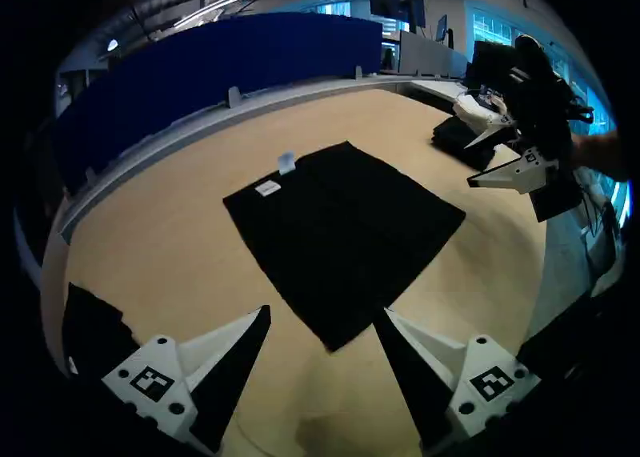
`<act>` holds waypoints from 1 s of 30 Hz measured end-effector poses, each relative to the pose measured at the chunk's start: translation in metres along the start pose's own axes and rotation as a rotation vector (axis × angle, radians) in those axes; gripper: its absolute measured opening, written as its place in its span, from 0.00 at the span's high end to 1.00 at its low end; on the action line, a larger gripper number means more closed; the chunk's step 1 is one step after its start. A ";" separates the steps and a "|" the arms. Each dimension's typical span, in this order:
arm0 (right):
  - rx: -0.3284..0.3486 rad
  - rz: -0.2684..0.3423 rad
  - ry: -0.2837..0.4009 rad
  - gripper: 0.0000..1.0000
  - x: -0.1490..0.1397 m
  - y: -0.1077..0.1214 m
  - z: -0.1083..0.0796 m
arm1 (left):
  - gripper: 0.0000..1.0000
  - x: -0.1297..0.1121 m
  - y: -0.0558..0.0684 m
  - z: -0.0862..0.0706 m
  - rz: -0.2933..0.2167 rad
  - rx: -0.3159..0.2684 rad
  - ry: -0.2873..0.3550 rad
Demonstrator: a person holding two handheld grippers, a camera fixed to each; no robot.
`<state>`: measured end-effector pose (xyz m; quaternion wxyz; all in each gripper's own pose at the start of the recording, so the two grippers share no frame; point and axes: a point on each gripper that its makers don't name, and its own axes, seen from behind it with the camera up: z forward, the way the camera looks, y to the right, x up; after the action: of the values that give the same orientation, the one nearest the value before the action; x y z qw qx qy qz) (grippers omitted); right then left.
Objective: Fold towel
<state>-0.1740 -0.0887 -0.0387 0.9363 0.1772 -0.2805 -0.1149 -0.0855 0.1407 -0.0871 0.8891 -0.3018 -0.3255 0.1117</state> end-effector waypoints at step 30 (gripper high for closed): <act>0.070 -0.027 -0.160 0.22 -0.066 -0.028 0.010 | 0.14 -0.054 0.006 0.028 0.006 -0.064 -0.169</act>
<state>-0.2364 -0.0960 -0.0739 0.9025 0.2040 -0.3557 -0.1314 -0.1449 0.1370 -0.1020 0.8481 -0.3204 -0.4019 0.1288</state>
